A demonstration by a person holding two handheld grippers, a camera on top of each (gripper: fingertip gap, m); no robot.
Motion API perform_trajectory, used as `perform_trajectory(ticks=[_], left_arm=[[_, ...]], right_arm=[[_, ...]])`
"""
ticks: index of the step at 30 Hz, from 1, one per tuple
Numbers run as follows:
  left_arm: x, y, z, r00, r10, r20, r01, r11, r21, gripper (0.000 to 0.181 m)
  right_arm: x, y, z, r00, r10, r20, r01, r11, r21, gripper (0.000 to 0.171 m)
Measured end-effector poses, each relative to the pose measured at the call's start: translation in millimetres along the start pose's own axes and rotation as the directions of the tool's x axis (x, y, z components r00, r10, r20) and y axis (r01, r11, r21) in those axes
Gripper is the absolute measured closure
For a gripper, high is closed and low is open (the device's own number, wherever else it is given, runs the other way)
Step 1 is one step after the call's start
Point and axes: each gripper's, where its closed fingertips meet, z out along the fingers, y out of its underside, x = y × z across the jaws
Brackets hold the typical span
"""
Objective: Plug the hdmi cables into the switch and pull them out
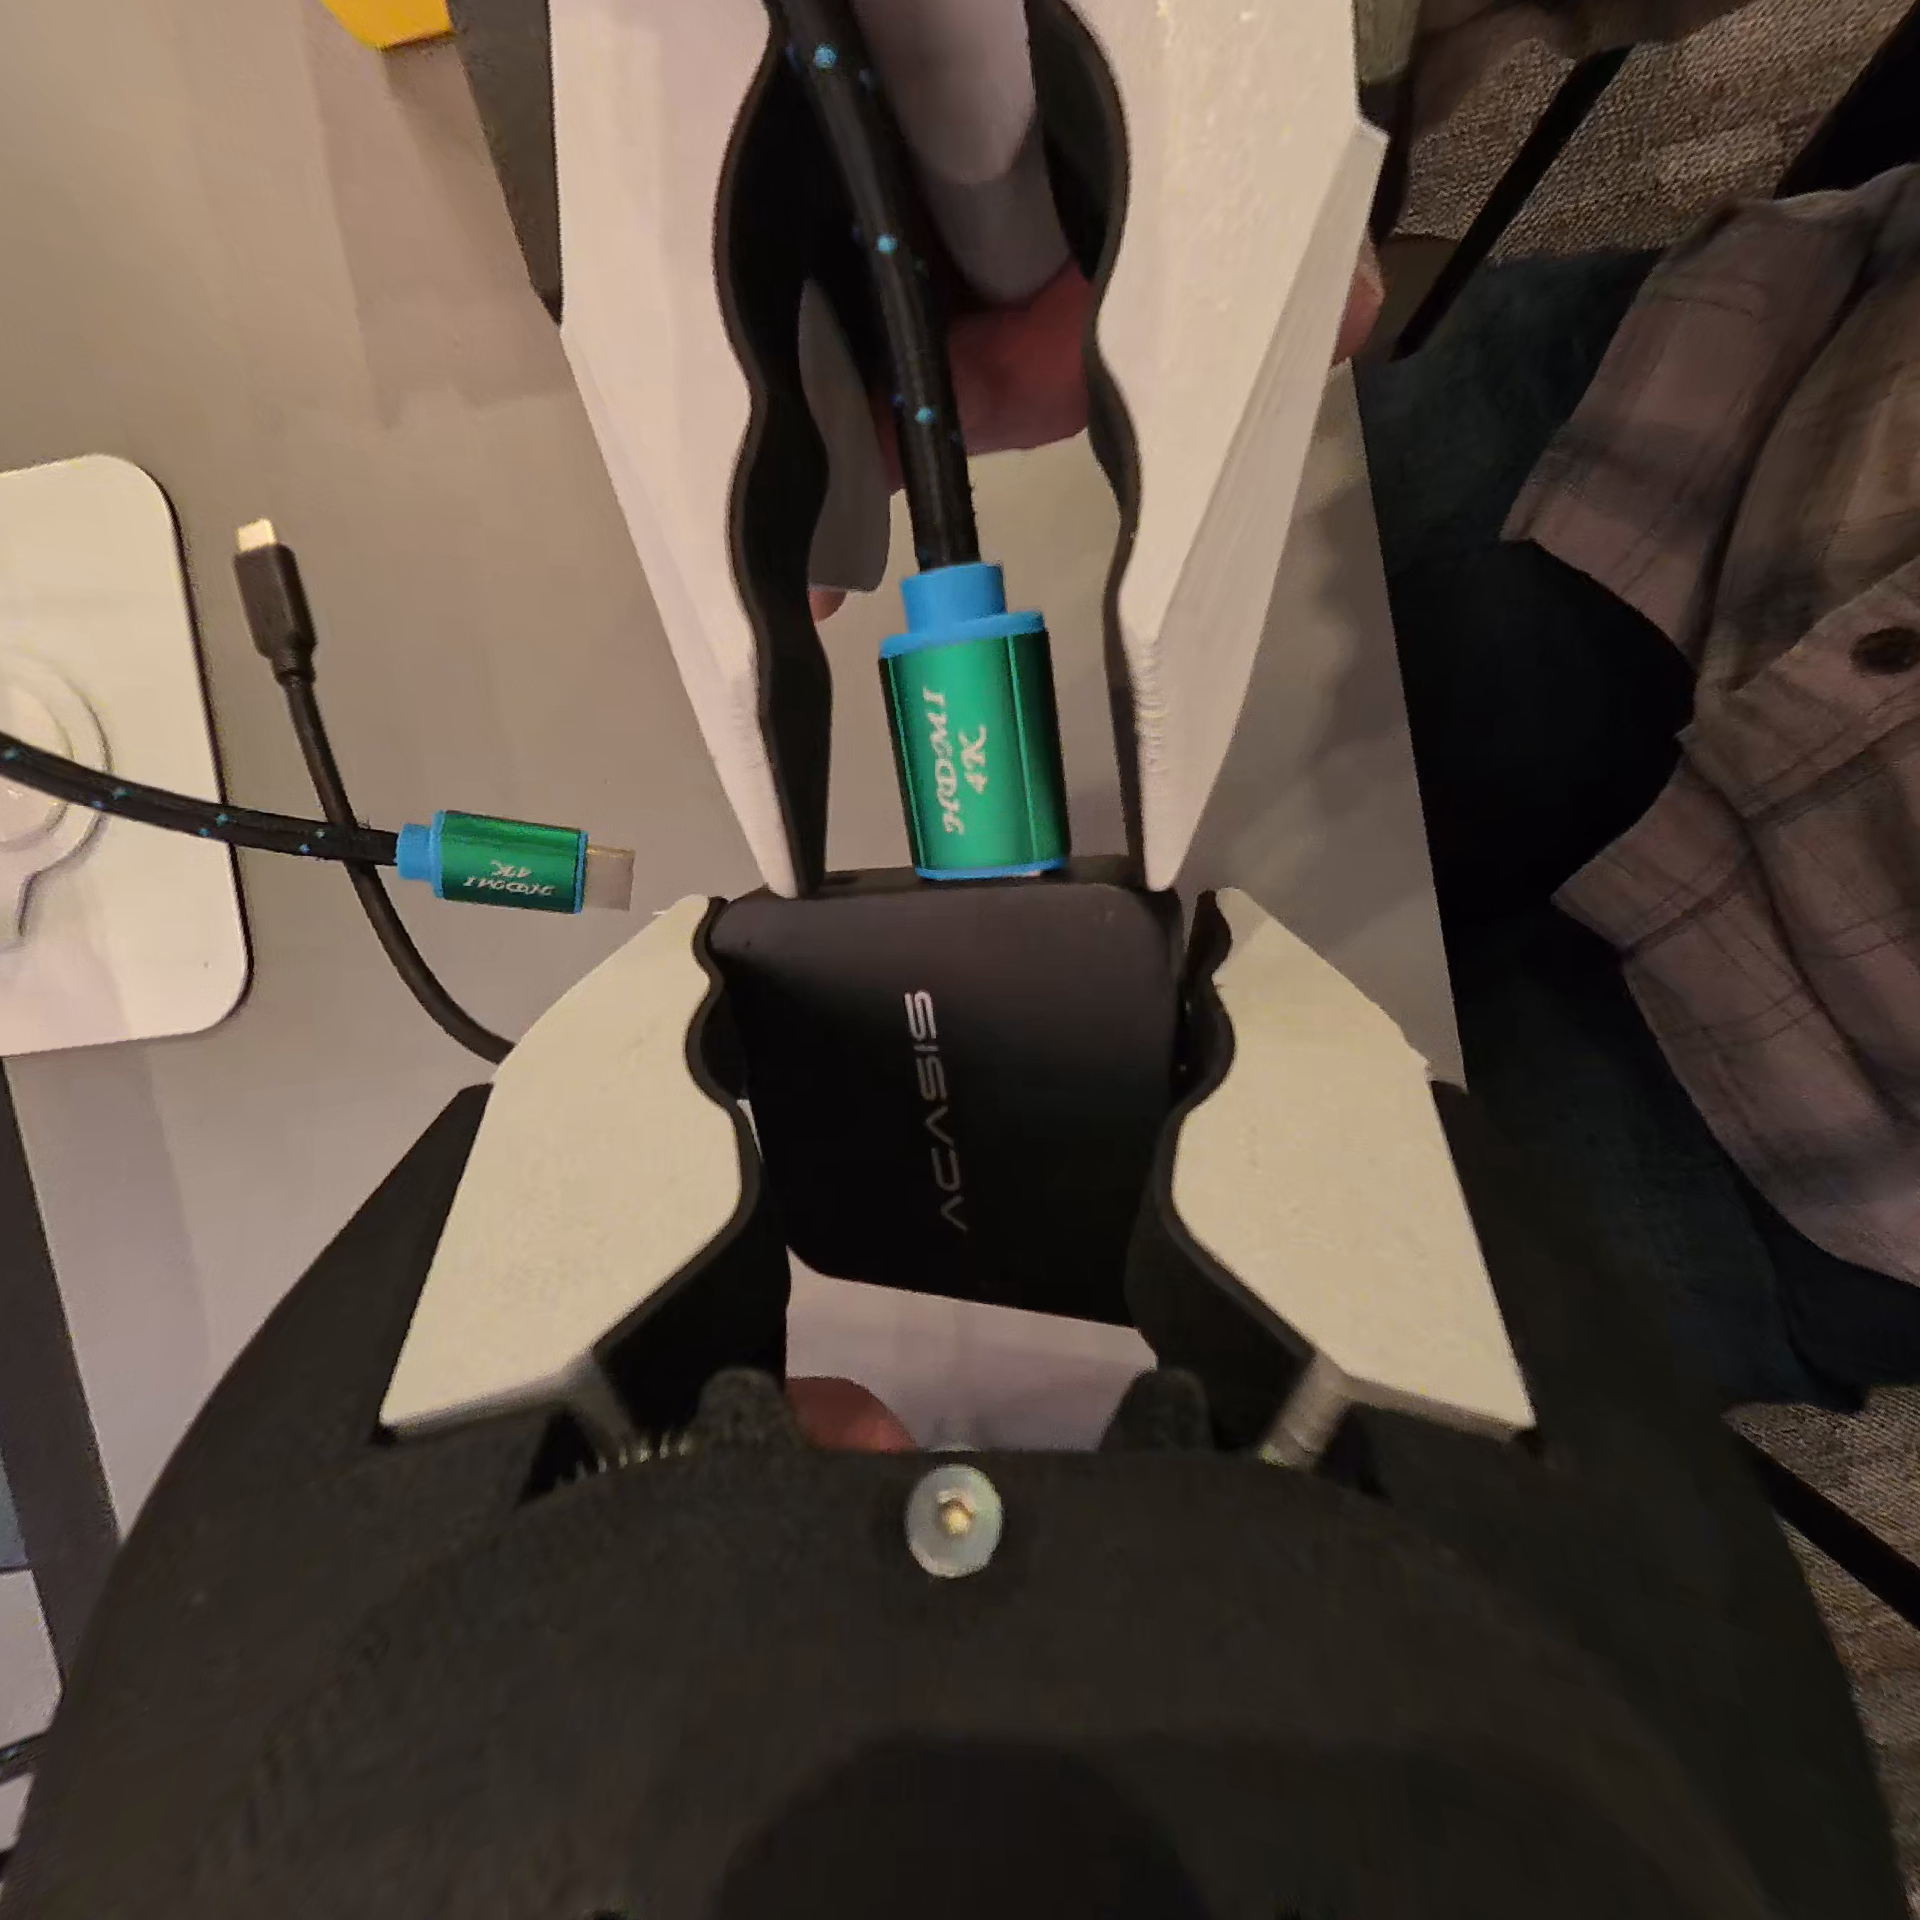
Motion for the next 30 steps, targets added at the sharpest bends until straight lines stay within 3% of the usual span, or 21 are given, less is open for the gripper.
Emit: perform_trajectory(ticks=[4,16,19,21,30], left_arm=[[-1.4,-2.3,2.4,1.000,0.027,0.001,-0.026,0.999,-0.025,0.100],[-6.8,-5.4,2.4,0.998,0.054,0.019,-0.052,0.996,-0.078,0.100],[-7.6,-6.8,2.1,0.999,0.049,0.018,-0.047,0.996,-0.079,0.101],[-7.5,-8.5,2.4,0.998,0.053,0.017,-0.052,0.995,-0.080,0.101],[-8.9,-8.9,6.2,0.998,0.067,0.013,-0.065,0.991,-0.120,0.101]], right_arm=[[-1.2,3.1,-6.3,1.000,0.013,0.026,-0.012,0.999,-0.038,0.152],[0.8,6.3,-12.4,0.998,0.059,-0.002,-0.059,0.990,-0.129,0.152],[-2.3,1.1,-13.1,0.994,0.107,0.017,-0.104,0.987,-0.120,0.141],[1.0,-2.0,-13.8,0.992,0.123,0.004,-0.122,0.988,-0.093,0.152],[0.8,-3.4,-17.5,0.992,0.121,0.025,-0.119,0.991,-0.067,0.150]])
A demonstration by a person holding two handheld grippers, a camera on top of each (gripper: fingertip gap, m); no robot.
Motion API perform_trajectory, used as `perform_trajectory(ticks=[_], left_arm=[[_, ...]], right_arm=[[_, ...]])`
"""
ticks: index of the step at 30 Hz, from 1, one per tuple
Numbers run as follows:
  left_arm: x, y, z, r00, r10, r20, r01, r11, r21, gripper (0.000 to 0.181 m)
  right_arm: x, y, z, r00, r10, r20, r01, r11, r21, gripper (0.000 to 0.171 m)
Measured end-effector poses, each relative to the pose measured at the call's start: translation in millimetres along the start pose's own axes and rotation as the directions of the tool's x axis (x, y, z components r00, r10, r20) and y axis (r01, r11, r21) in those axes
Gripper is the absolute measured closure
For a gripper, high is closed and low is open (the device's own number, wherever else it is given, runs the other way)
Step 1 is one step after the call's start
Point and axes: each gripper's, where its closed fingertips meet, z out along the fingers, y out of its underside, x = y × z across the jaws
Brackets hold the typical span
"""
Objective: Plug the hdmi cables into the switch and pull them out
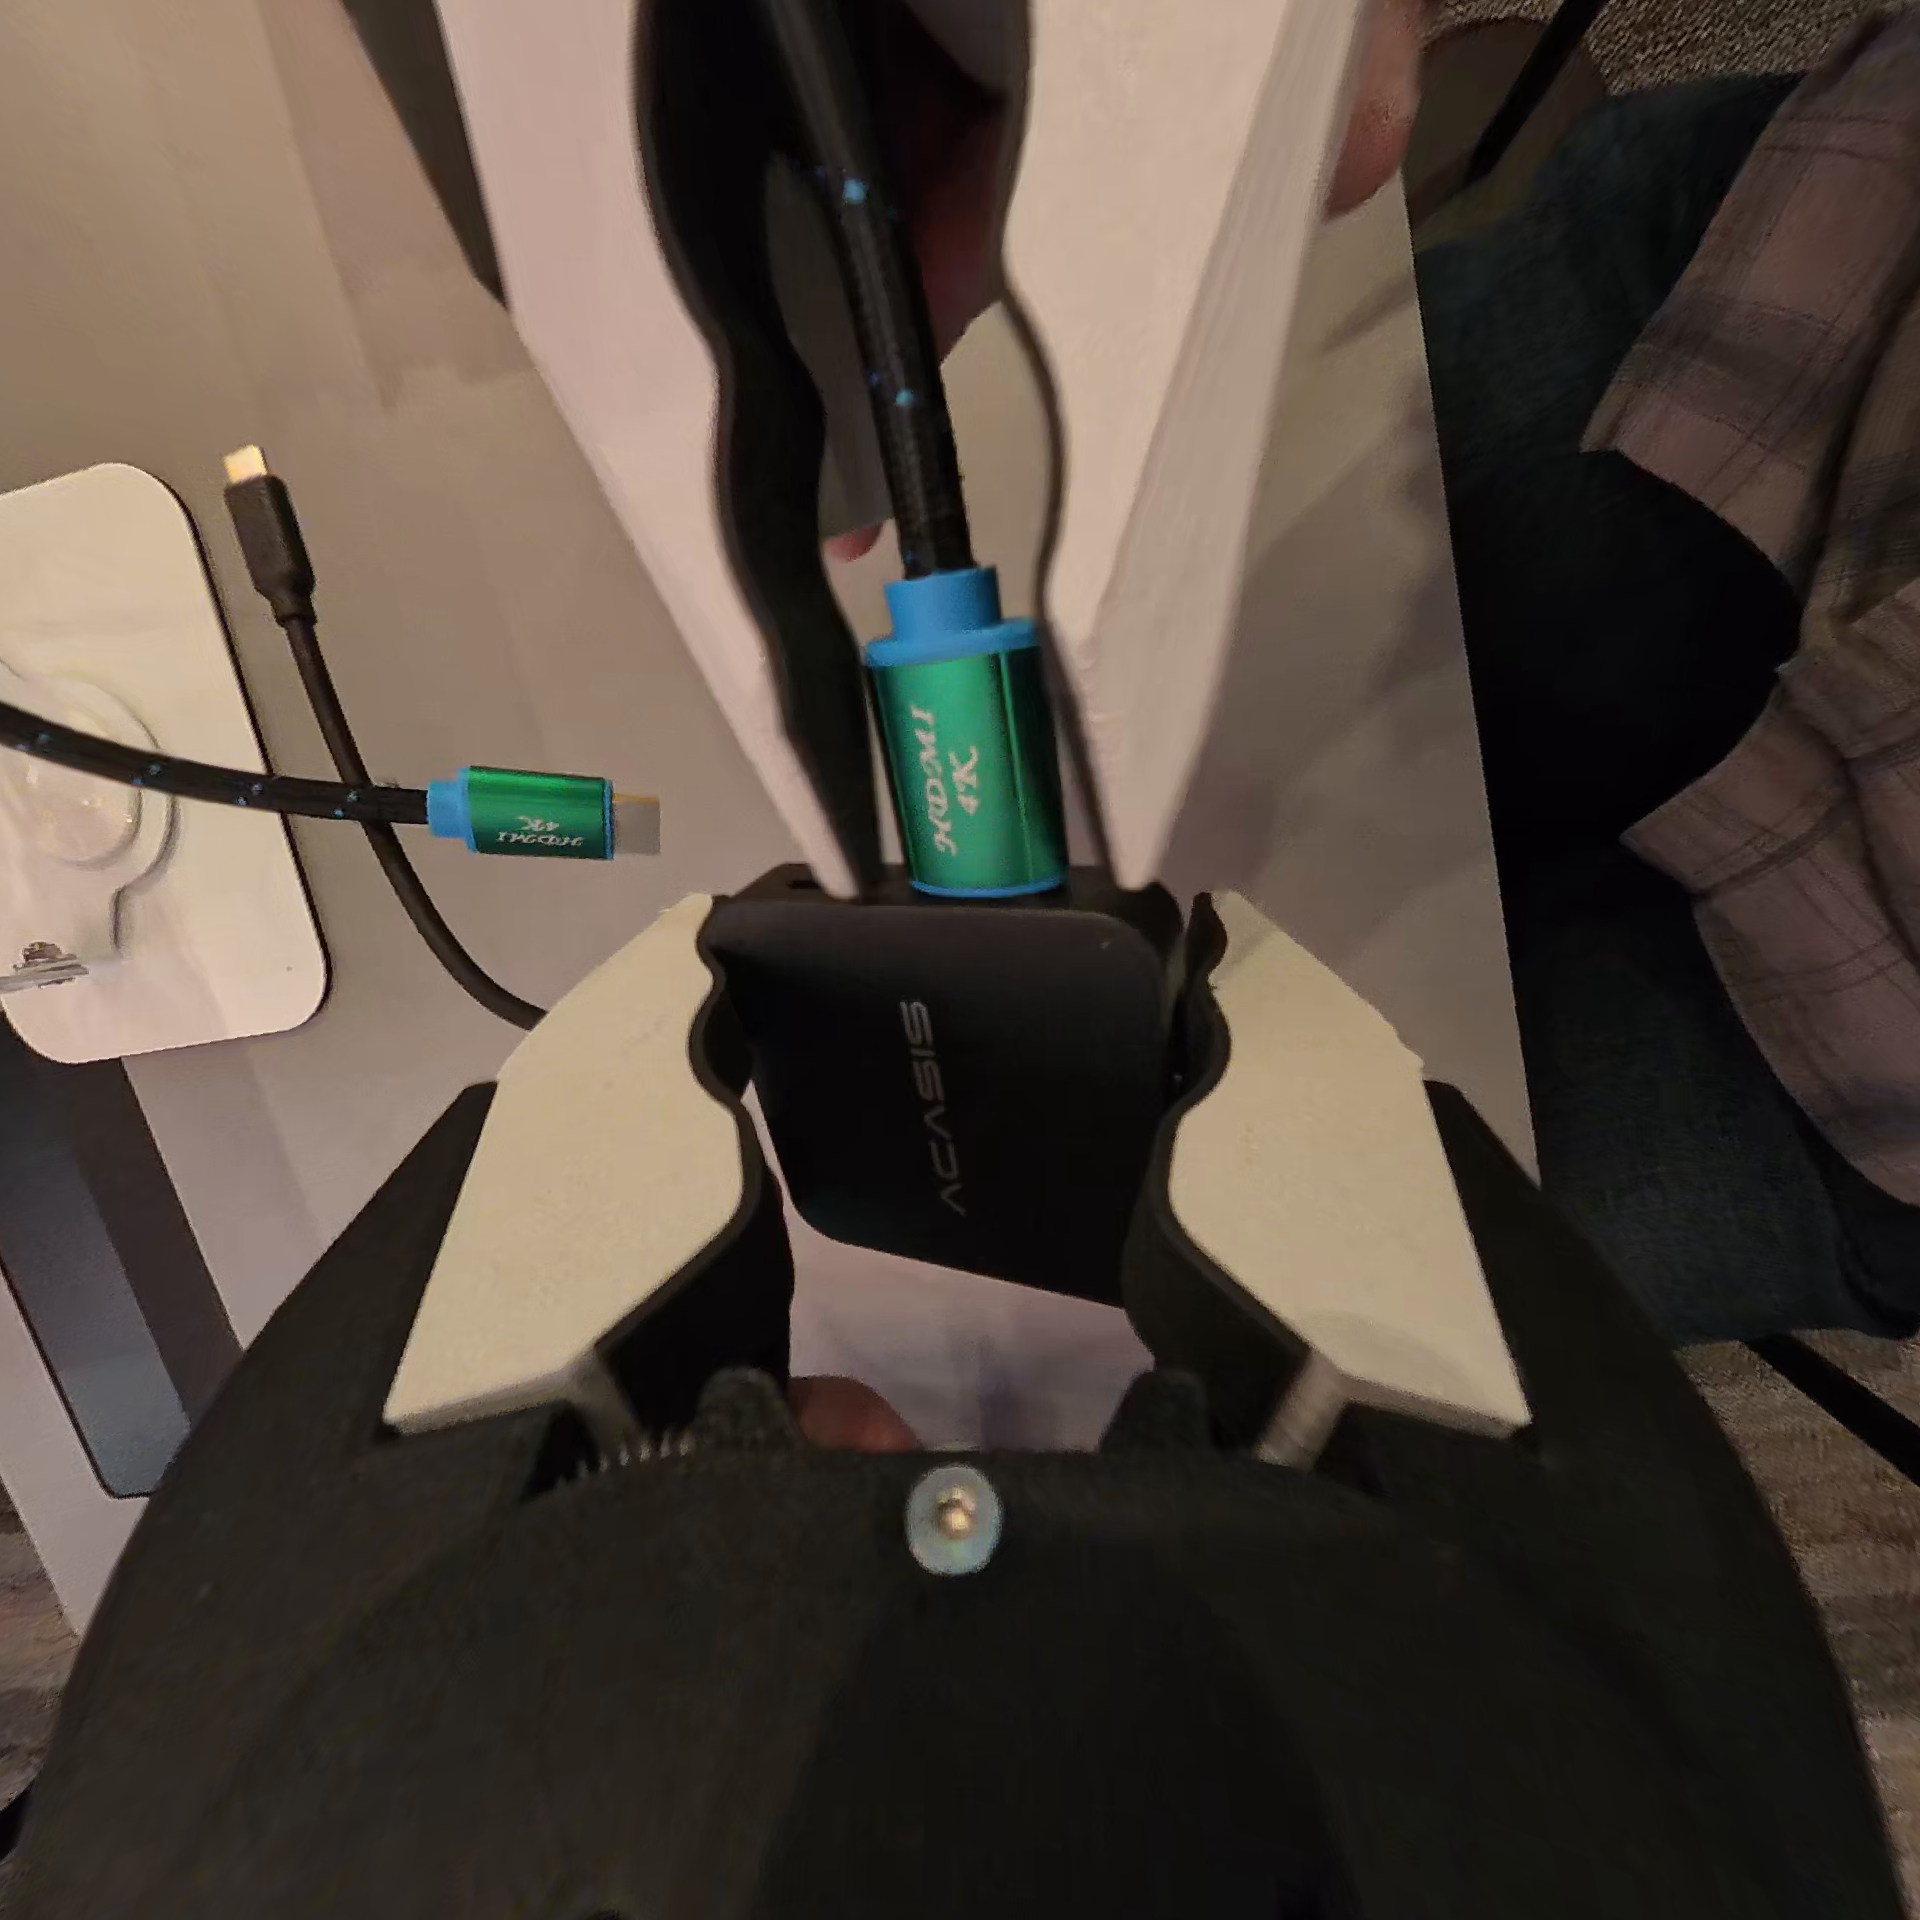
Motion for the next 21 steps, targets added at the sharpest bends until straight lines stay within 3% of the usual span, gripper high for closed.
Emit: perform_trajectory(ticks=[2,6,12,21], left_arm=[[0.3,0.8,2.4,1.000,0.011,-0.003,-0.011,1.000,-0.016,0.101],[5.8,0.2,9.4,0.999,0.034,-0.023,-0.035,0.999,-0.041,0.102],[6.5,-3.4,14.5,0.998,0.052,-0.025,-0.054,0.997,-0.057,0.103],[3.5,-9.3,15.6,0.999,0.035,-0.020,-0.035,0.999,-0.023,0.103]], right_arm=[[-2.5,-0.6,1.4,1.000,0.007,0.004,-0.007,1.000,-0.017,0.126],[-1.6,8.6,0.5,0.998,-0.062,-0.020,0.060,0.994,-0.087,0.139],[-2.0,14.1,-4.1,0.993,-0.115,-0.039,0.107,0.981,-0.165,0.135],[-1.0,10.2,-9.5,0.993,-0.106,-0.045,0.099,0.984,-0.146,0.152]])
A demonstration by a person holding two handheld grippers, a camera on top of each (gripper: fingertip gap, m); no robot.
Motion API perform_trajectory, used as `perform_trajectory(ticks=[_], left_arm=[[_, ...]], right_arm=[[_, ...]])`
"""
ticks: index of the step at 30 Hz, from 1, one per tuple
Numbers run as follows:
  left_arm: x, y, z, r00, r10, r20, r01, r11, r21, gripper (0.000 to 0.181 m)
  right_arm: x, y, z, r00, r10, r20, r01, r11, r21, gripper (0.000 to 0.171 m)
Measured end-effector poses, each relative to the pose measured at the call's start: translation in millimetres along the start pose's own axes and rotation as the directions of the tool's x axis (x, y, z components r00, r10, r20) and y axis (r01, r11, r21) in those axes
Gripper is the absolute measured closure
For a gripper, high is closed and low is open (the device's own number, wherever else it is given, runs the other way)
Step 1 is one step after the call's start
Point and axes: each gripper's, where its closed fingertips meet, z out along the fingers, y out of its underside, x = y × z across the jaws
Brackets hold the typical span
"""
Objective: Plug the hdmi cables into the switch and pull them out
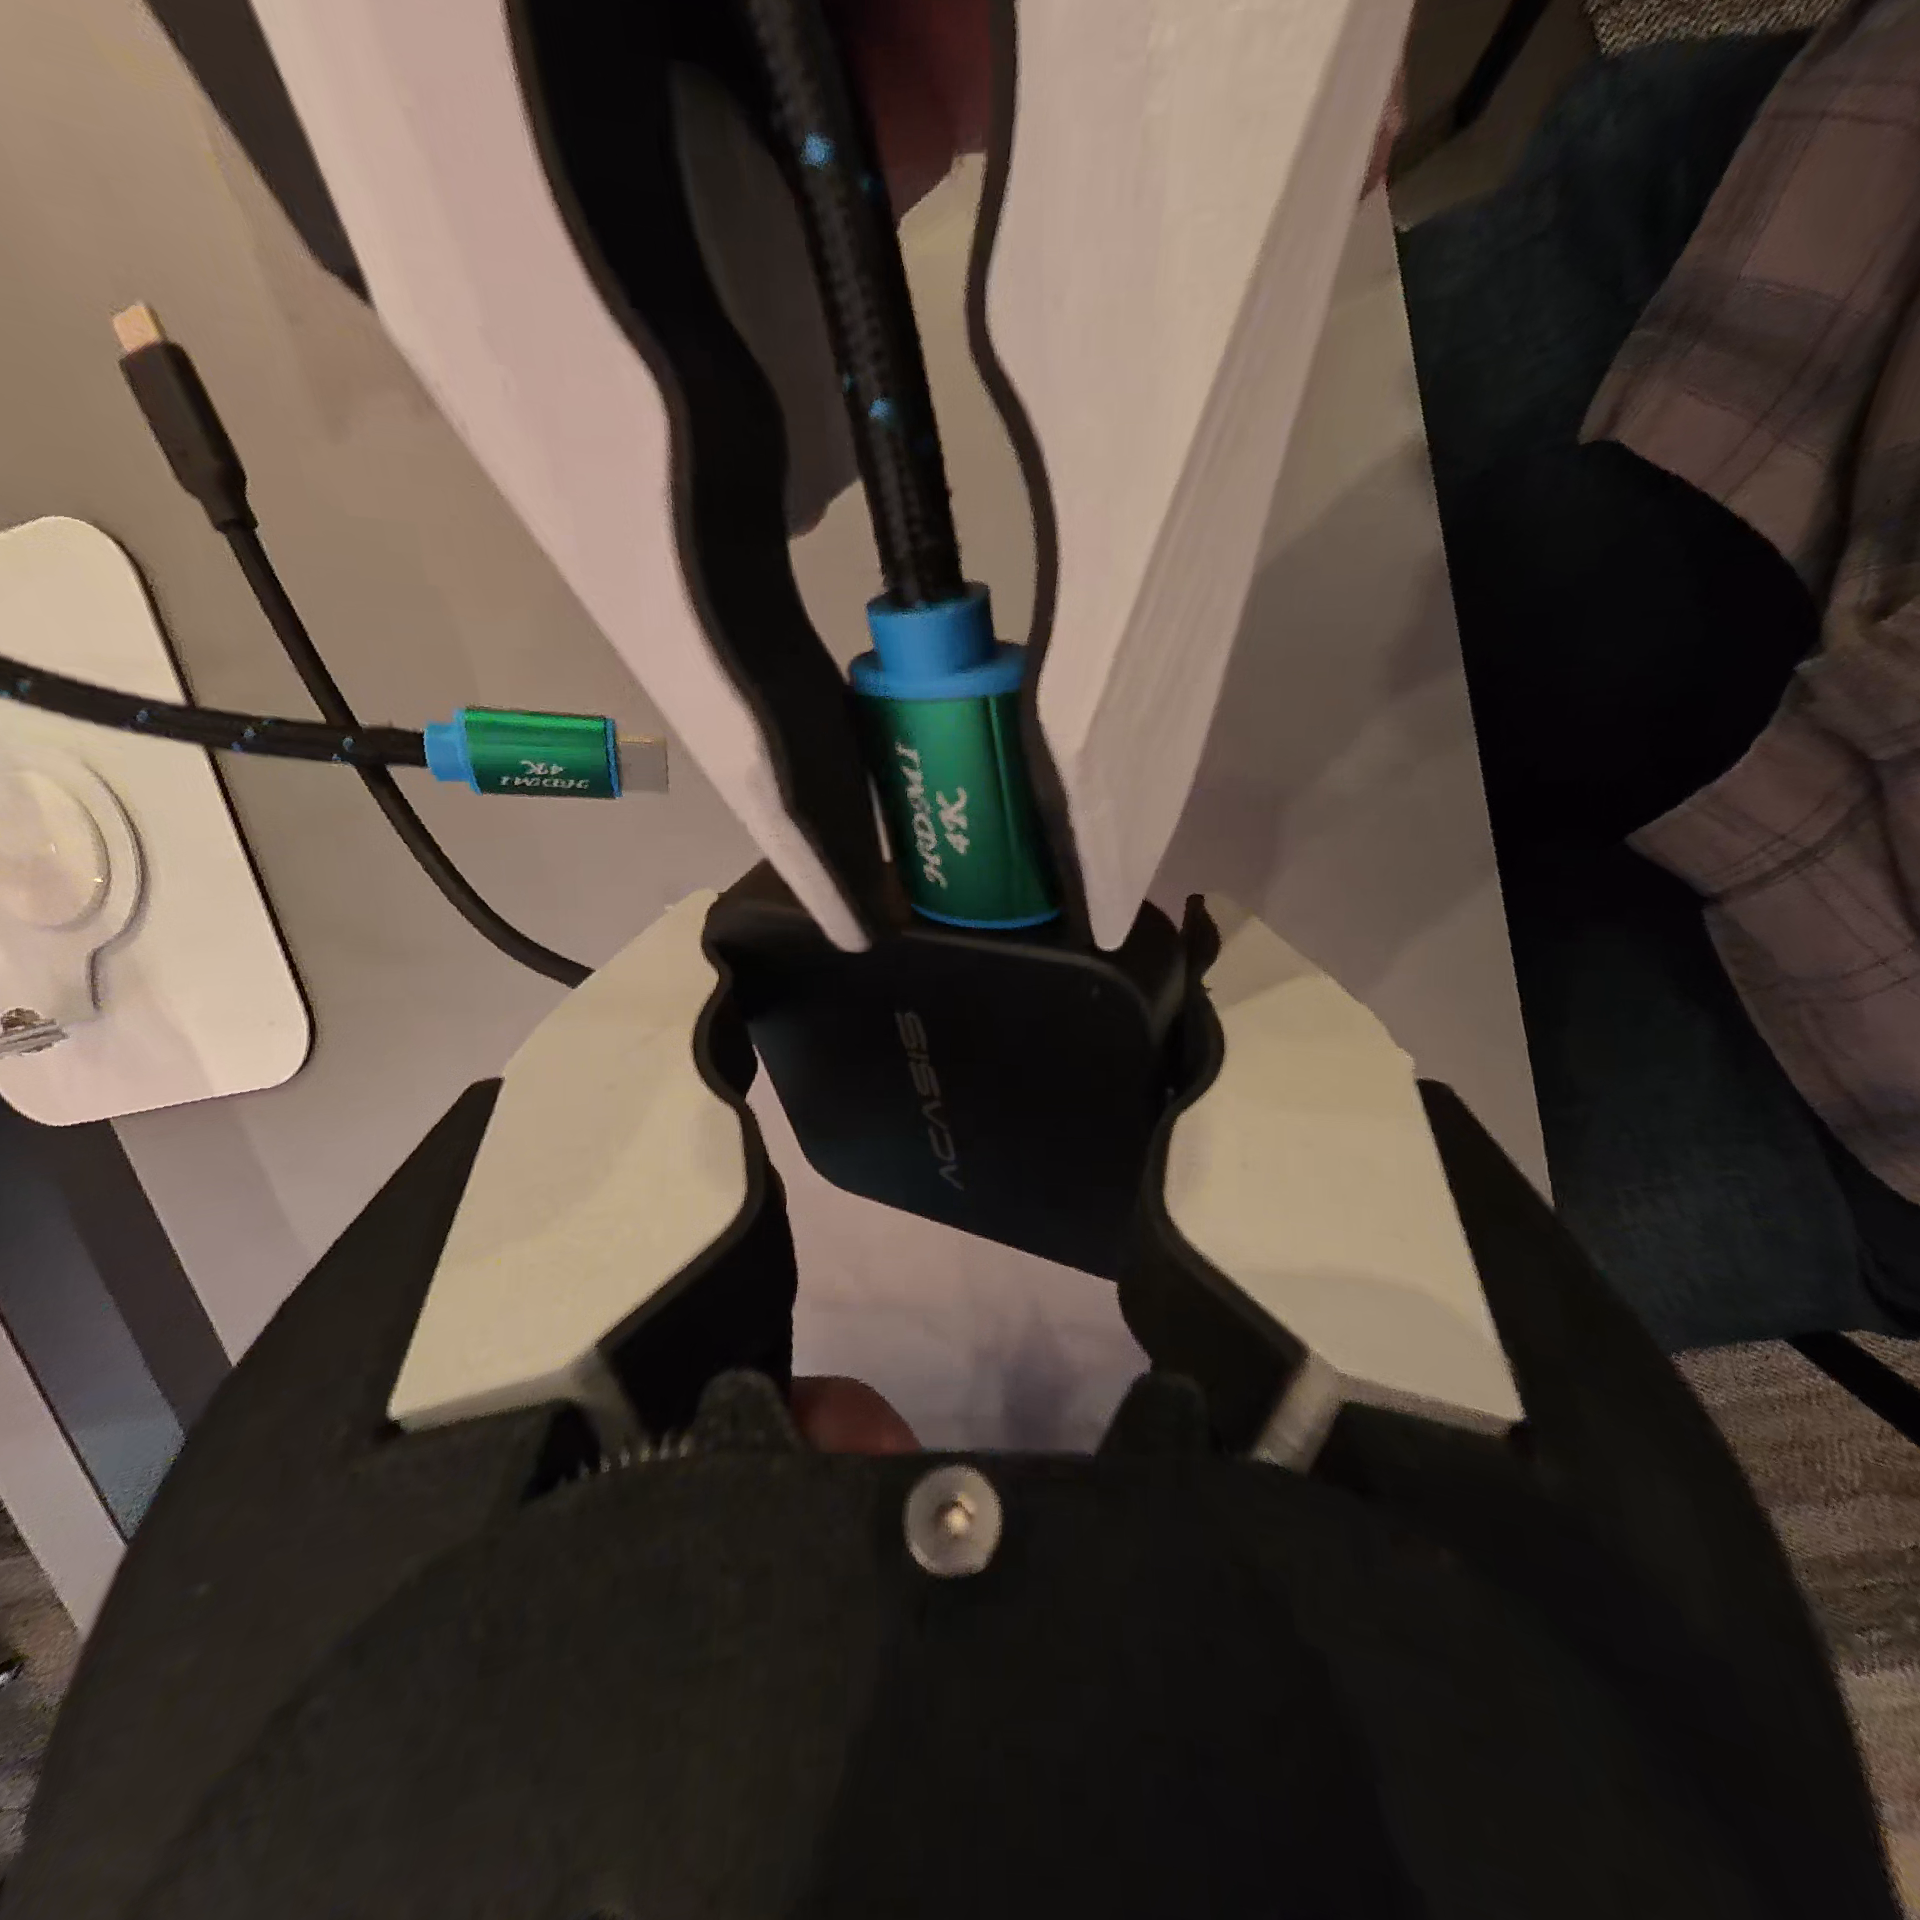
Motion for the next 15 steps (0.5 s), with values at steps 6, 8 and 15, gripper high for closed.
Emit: perform_trajectory(ticks=[6,8,15], left_arm=[[2.2,-4.5,-2.8,0.999,-0.031,-0.013,0.032,0.997,0.067,0.103],[3.6,-6.7,-3.9,0.999,-0.037,-0.022,0.039,0.995,0.094,0.102],[9.8,0.2,-0.6,0.994,-0.068,-0.080,0.076,0.993,0.089,0.111]], right_arm=[[-2.7,-2.9,-1.6,0.999,-0.040,0.026,0.039,0.997,0.062,0.154],[-4.7,-4.2,-2.3,0.998,-0.062,0.033,0.060,0.995,0.078,0.154],[-13.2,-9.6,-6.1,0.990,-0.128,0.054,0.120,0.985,0.126,0.171]])
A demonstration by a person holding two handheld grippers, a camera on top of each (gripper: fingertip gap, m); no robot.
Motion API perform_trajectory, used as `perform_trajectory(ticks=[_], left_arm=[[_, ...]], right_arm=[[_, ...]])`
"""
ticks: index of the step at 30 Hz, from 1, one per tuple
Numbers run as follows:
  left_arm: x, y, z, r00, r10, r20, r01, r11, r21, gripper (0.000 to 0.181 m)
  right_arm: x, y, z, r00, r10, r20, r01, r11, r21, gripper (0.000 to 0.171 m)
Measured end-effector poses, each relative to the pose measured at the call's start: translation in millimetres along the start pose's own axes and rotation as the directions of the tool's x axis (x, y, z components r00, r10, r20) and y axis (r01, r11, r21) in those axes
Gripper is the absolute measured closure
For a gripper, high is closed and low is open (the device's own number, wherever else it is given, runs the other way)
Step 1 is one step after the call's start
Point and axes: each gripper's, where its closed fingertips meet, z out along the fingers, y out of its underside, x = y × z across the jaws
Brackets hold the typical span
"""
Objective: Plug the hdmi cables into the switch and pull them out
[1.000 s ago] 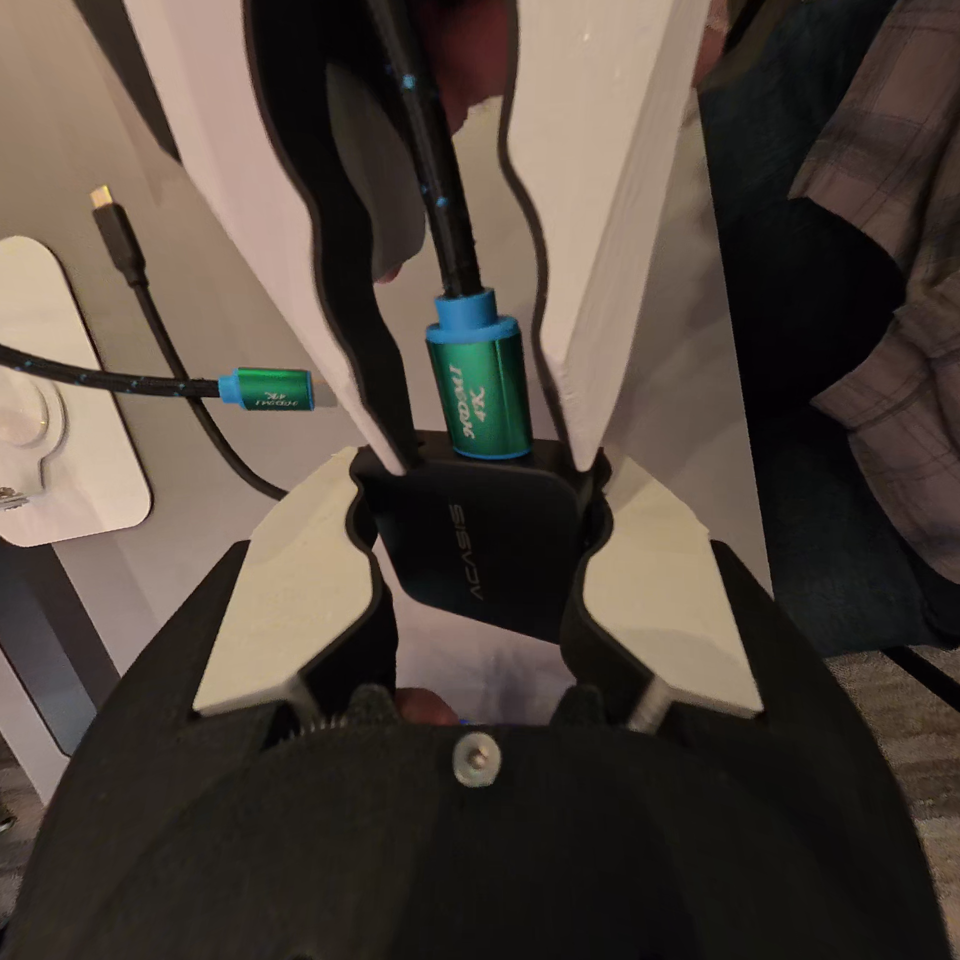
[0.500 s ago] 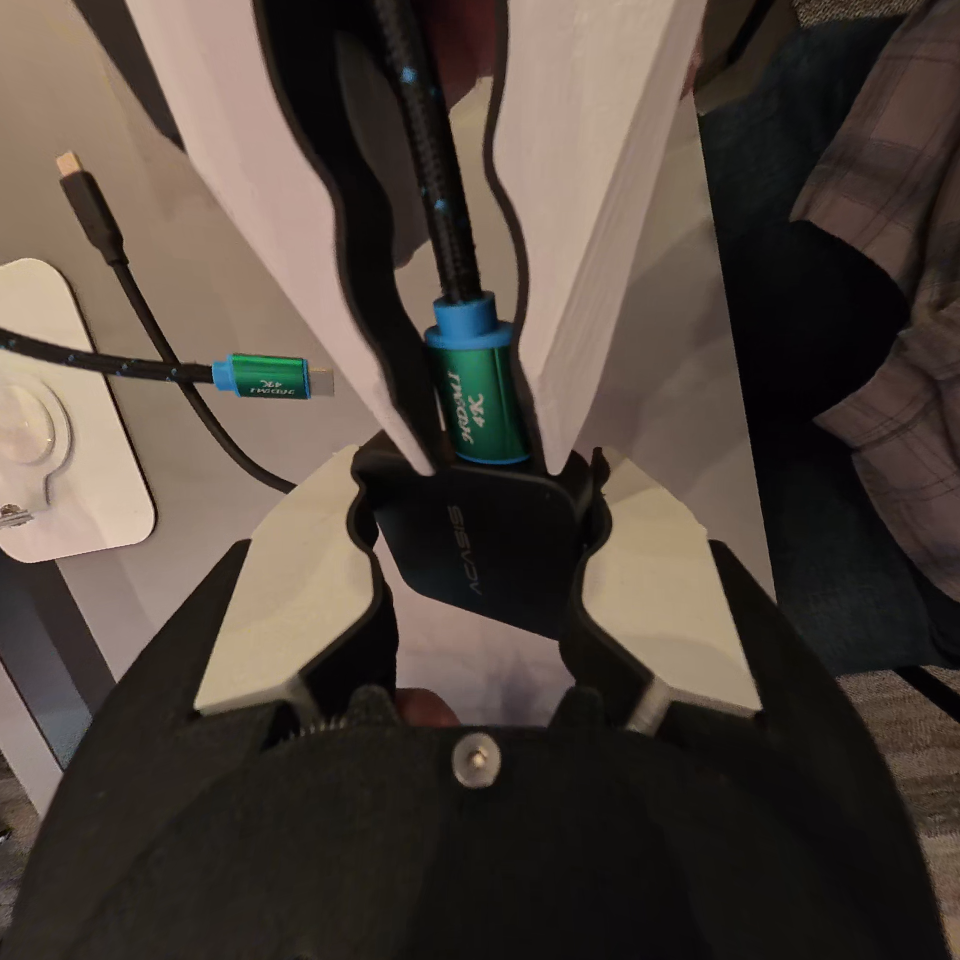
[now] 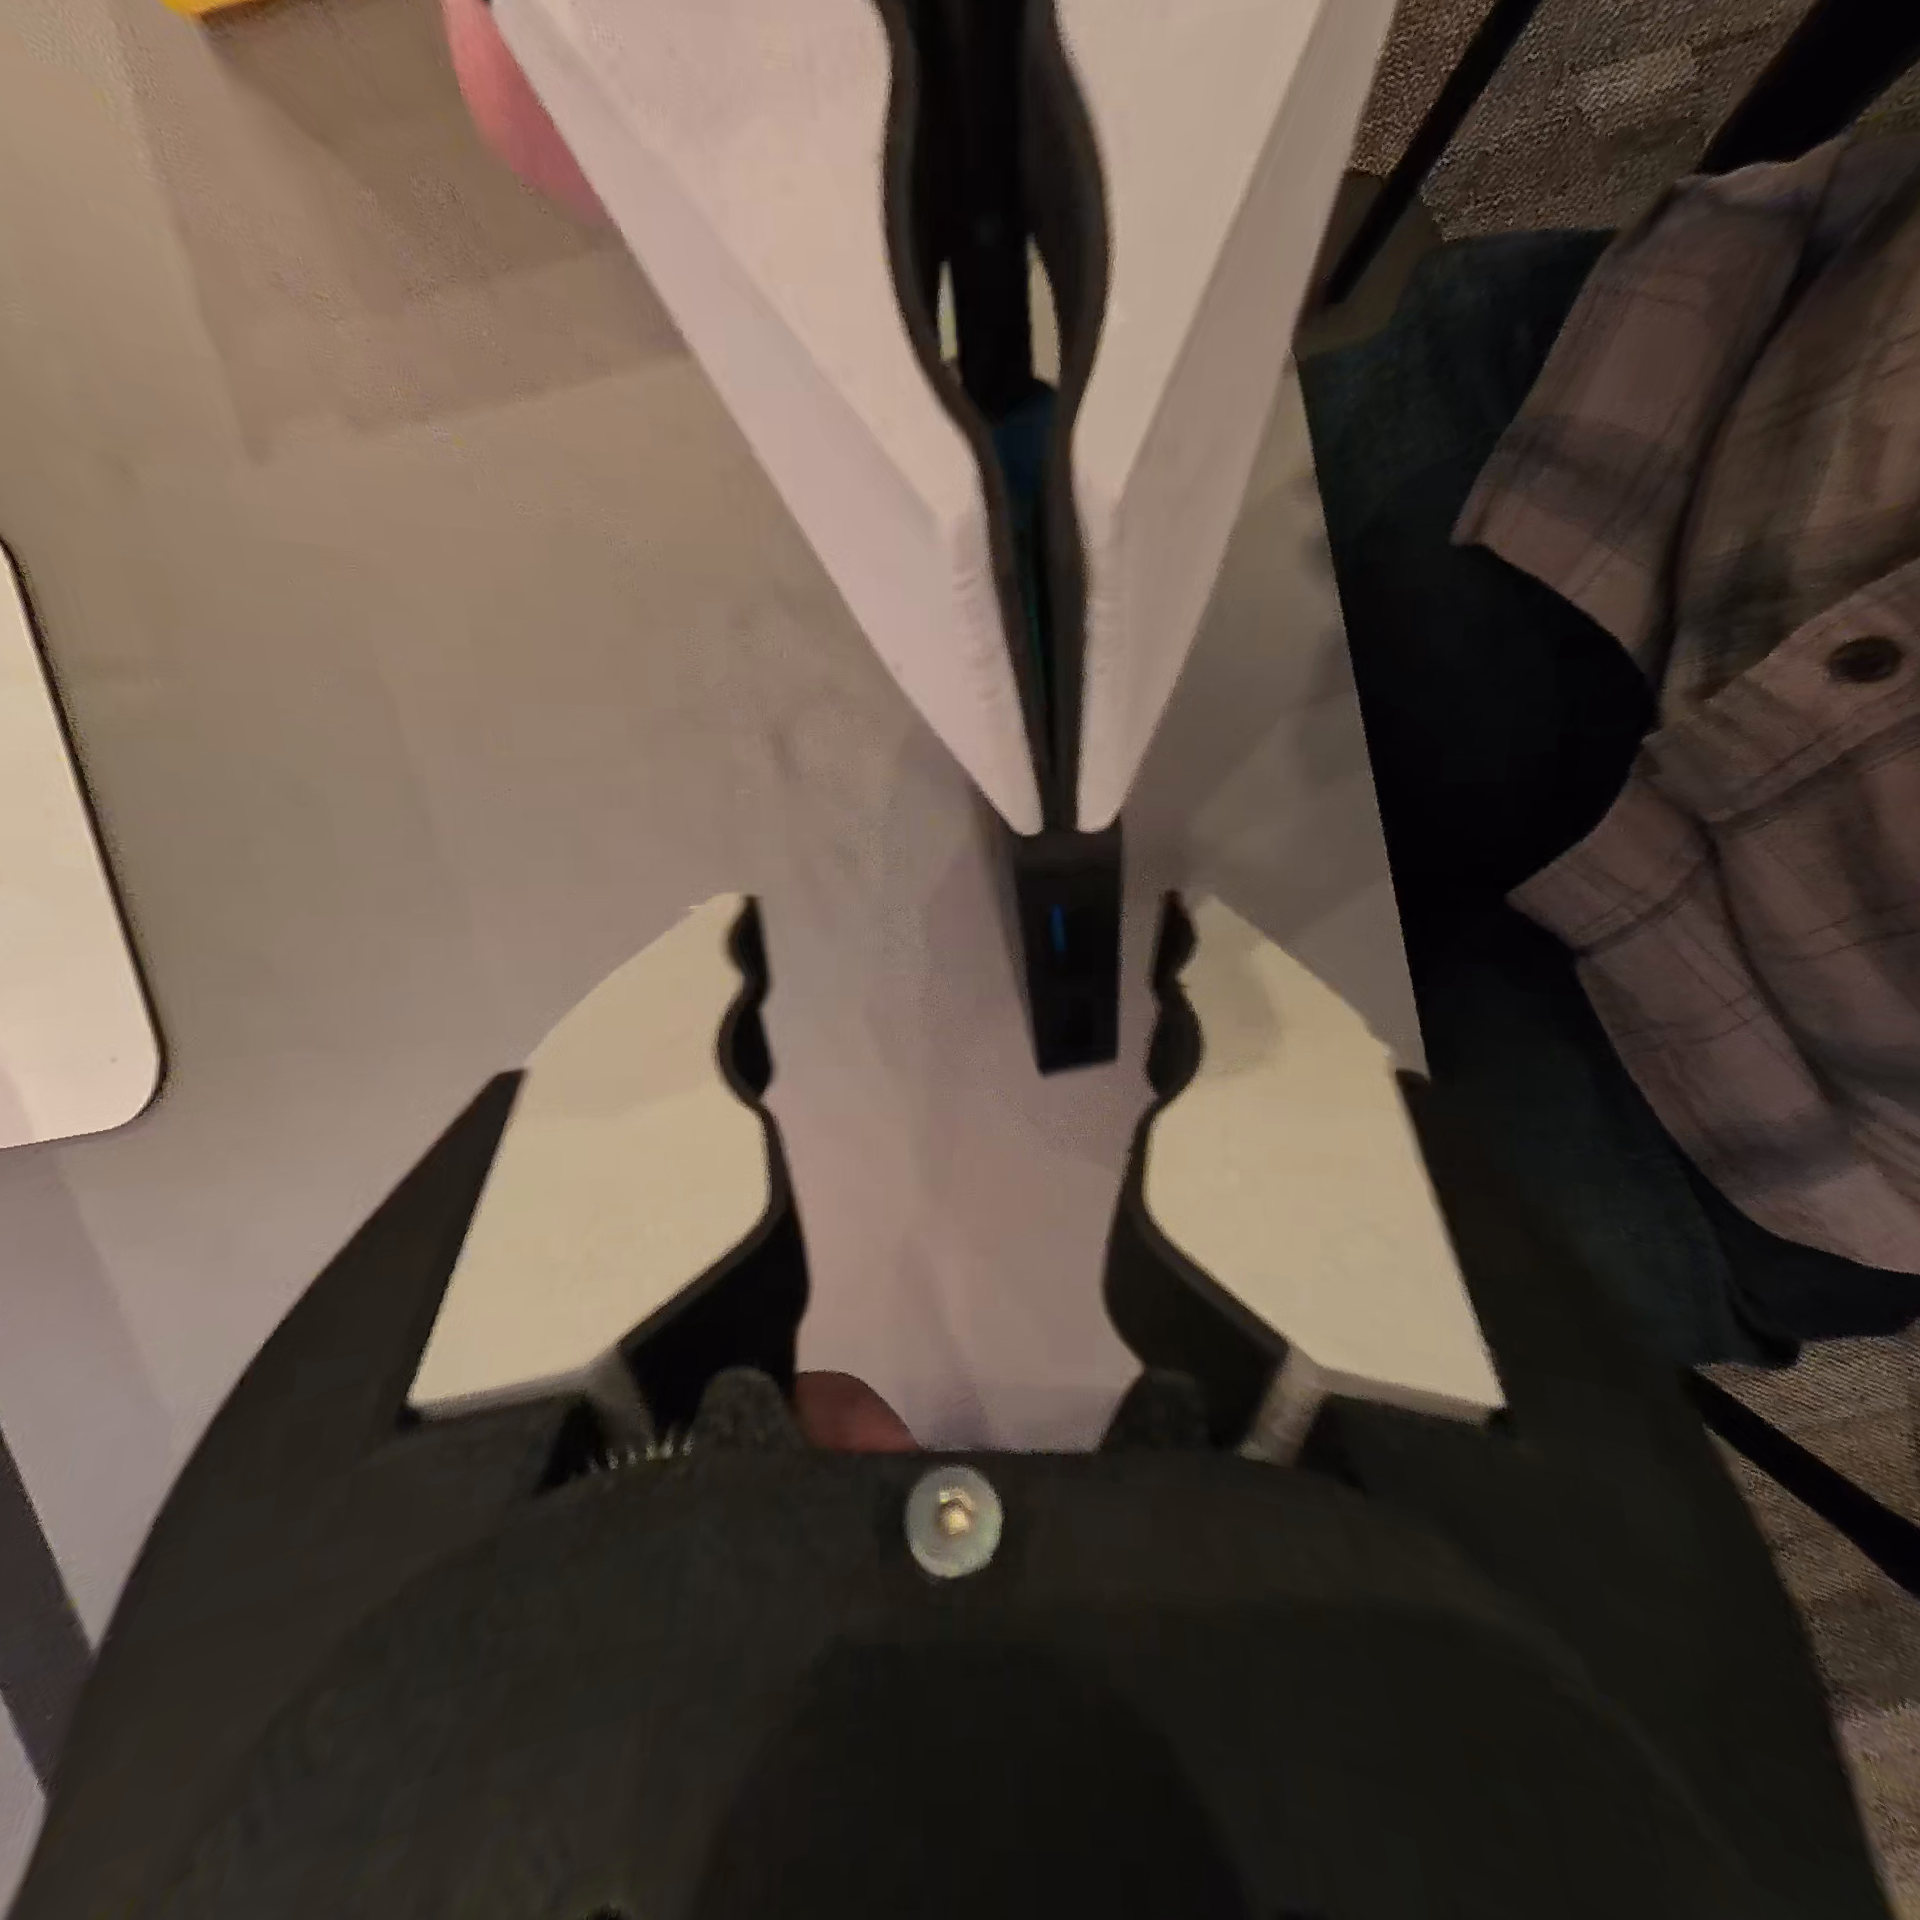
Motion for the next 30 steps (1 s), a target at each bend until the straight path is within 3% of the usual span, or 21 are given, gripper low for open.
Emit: perform_trajectory(ticks=[2,5,10,13,15,17,18,23,24,26,30], left_arm=[[-2.0,2.6,7.7,1.000,-0.025,0.008,0.025,1.000,0.010,0.134],[-2.4,10.9,21.5,0.999,-0.051,-0.006,0.051,0.999,0.005,0.140],[3.4,1.2,23.7,0.994,-0.080,-0.074,0.087,0.993,0.086,0.105],[2.5,-10.1,28.0,0.994,-0.100,-0.053,0.107,0.982,0.154,0.109],[-4.3,-6.4,40.7,0.996,-0.070,0.060,0.062,0.989,0.133,0.120],[-10.2,-1.8,48.9,0.988,-0.060,0.141,0.041,0.991,0.129,0.157],[-10.9,-3.0,50.0,0.985,-0.064,0.161,0.040,0.988,0.151,0.167],[-39.4,0.2,32.9,0.907,-0.041,0.420,-0.002,0.995,0.102,0.168],[-48.3,3.0,25.7,0.876,-0.035,0.481,-0.001,0.997,0.074,0.168],[-64.3,8.6,9.6,0.803,0.015,0.596,-0.015,1.000,-0.005,0.168],[-81.6,8.3,-16.4,0.648,0.137,0.749,-0.045,0.989,-0.141,0.168]], right_arm=[[4.2,13.4,2.1,1.000,0.015,-0.010,-0.015,0.999,-0.044,0.171],[5.4,30.4,5.5,0.999,0.034,-0.008,-0.035,0.996,-0.087,0.171],[4.7,24.6,5.5,0.999,0.039,0.000,-0.039,0.997,-0.066,0.171],[7.4,18.7,4.7,0.998,0.059,-0.003,-0.059,0.998,-0.032,0.171],[6.6,11.9,3.8,0.997,0.075,0.006,-0.075,0.997,0.003,0.171],[5.6,6.1,2.5,0.996,0.083,0.013,-0.083,0.996,0.030,0.171],[6.0,4.8,1.7,0.996,0.086,0.009,-0.086,0.996,0.034,0.171],[22.9,3.7,-3.9,0.984,0.154,-0.085,-0.153,0.988,0.022,0.166],[27.5,6.6,-5.5,0.981,0.156,-0.116,-0.158,0.987,-0.008,0.145],[35.7,14.1,-9.0,0.971,0.158,-0.181,-0.172,0.983,-0.069,0.127],[48.1,15.6,-13.0,0.938,0.223,-0.267,-0.248,0.967,-0.064,0.133]])
